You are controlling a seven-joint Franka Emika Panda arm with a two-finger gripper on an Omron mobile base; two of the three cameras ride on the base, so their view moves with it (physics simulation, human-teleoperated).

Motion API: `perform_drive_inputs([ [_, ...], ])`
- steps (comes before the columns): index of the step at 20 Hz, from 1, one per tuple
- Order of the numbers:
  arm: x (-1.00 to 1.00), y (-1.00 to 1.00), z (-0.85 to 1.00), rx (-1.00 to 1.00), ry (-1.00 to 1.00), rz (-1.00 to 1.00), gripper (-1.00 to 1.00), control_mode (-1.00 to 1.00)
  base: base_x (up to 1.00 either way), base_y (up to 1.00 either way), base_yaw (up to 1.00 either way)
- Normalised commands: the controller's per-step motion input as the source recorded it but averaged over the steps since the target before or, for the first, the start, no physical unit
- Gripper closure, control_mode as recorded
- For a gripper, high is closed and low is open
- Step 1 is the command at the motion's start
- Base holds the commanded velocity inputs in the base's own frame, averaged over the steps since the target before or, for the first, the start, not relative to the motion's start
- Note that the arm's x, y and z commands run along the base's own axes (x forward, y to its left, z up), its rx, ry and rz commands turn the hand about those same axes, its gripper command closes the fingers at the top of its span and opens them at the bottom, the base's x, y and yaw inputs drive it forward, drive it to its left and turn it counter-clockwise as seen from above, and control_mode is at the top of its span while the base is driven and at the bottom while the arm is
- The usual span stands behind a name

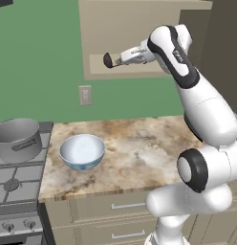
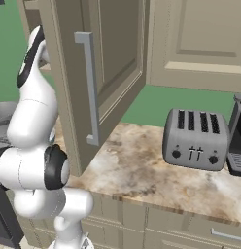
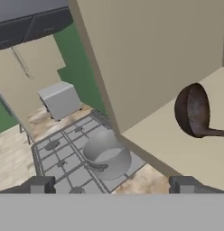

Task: Open the cabinet and move the ladle to the pot. Then close the cabinet.

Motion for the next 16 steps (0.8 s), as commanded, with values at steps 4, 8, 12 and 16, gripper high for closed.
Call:
perform_drive_inputs([
  [4,0.53,0.0,-0.07,0.0,0.0,0.01,-1.0,-1.0,0.0,0.0,0.0],
  [8,0.44,0.01,-0.03,0.0,0.0,0.0,-1.0,-1.0,0.0,0.0,0.0],
  [12,0.29,0.14,0.0,-0.01,0.0,0.0,-1.0,-1.0,0.0,0.0,0.0],
  [16,0.13,0.19,0.0,-0.03,-0.02,0.0,-1.0,-1.0,0.0,0.0,0.0],
])
